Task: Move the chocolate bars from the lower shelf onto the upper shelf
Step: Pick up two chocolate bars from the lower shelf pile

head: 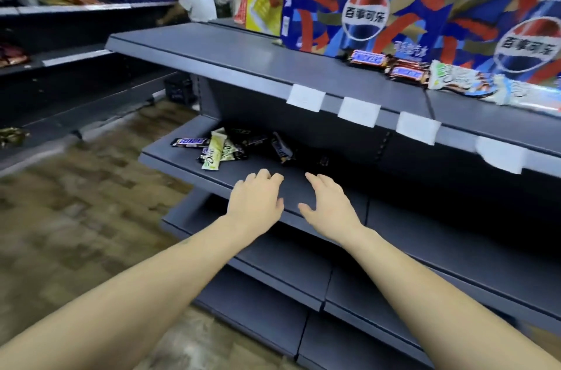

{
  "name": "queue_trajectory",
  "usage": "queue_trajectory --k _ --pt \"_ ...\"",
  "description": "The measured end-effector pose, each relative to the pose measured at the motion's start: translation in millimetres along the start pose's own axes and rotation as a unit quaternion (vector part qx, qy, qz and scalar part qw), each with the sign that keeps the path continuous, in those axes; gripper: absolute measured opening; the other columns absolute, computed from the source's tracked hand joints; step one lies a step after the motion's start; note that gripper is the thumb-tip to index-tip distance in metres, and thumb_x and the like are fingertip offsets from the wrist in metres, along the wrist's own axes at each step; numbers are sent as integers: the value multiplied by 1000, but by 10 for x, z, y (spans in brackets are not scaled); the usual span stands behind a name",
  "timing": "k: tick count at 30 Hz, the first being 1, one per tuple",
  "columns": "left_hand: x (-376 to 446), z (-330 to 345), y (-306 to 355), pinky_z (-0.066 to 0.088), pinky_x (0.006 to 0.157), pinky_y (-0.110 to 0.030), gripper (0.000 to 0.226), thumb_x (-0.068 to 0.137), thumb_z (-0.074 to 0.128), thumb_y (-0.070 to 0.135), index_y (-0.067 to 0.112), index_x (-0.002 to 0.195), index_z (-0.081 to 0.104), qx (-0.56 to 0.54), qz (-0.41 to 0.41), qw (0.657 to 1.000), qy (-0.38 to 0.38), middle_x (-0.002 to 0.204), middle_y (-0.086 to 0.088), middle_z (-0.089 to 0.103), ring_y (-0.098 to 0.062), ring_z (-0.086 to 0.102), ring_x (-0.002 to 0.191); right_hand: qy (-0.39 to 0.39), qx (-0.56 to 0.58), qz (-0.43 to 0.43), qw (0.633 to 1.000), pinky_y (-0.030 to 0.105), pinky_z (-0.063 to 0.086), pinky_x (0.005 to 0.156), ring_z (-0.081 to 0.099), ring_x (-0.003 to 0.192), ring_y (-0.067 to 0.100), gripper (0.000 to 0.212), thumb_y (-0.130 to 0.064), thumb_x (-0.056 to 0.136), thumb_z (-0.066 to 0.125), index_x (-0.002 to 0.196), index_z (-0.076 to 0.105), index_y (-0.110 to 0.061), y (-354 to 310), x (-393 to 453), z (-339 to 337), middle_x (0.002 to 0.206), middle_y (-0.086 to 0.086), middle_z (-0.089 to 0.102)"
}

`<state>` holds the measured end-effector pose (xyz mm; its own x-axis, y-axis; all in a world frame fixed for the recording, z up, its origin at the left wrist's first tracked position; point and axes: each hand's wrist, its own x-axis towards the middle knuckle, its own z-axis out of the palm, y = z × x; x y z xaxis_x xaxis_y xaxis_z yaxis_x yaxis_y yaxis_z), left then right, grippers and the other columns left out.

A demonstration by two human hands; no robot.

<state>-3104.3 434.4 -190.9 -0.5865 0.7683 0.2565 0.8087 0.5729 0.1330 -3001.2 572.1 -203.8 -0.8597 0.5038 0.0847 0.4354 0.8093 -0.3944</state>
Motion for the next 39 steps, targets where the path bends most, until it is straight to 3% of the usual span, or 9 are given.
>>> queue_trajectory --k 5,12,16,19,24,28,31,35,39 --pt "424 492 -491 45 83 -35 43 94 50 36 21 133 46 -8 5 1000 -20 124 -2 52 -24 52 110 -7 34 34 999 37 34 112 28 142 21 67 -32 95 57 153 25 -19 -21 635 608 157 2 26" --pt "1015 1351 -843 45 86 -36 44 94 49 35 18 134 45 -47 13 998 -49 127 -4 51 -26 49 115 32 93 61 993 26 30 109 34 140 19 59 -26 99 51 152 27 -17 232 1372 1274 156 2 31" --pt "1344 1689 -891 41 93 -38 51 94 47 36 18 141 39 -50 18 998 -18 132 -5 49 -27 45 119 106 110 58 986 31 42 102 46 131 22 61 -24 96 55 151 28 -21 340 1738 1452 151 5 36" --pt "1560 1861 -897 40 92 -39 49 92 47 35 17 137 44 -53 27 998 19 131 -5 50 -28 47 117 164 98 52 980 37 53 89 58 115 25 63 -27 95 55 151 26 -24 434 2005 1512 147 6 40" --pt "1916 2069 -904 38 92 -40 63 86 51 36 14 143 37 -71 20 996 48 141 -7 45 -29 47 117 187 104 96 972 23 46 86 52 127 16 66 -42 93 55 152 27 -32 463 2485 1522 151 -7 42" --pt "2105 2170 -912 32 96 -39 70 90 44 37 16 152 19 -94 27 994 44 153 -4 31 -27 40 124 210 185 171 945 29 52 86 64 104 12 38 -49 86 61 123 61 -41 517 2672 1523 115 -12 69" --pt "2094 2172 -906 34 94 -40 63 90 46 34 21 149 28 -89 40 994 52 145 -2 42 -27 41 120 260 281 175 907 30 54 81 68 88 8 19 -42 86 64 97 74 -30 568 2610 1516 92 -10 73" --pt "1995 2126 -897 38 92 -42 49 91 49 28 25 139 44 -103 49 992 51 131 -8 50 -30 39 118 311 370 212 849 34 50 65 62 55 14 19 -34 88 60 80 67 -18 566 2356 1485 61 1 67" --pt "1899 2073 -902 38 101 -45 42 92 50 23 23 134 48 -148 67 985 55 148 -7 35 -31 31 131 316 390 236 832 36 47 64 56 53 14 12 -26 91 53 84 60 -19 556 2022 1456 57 -1 60"
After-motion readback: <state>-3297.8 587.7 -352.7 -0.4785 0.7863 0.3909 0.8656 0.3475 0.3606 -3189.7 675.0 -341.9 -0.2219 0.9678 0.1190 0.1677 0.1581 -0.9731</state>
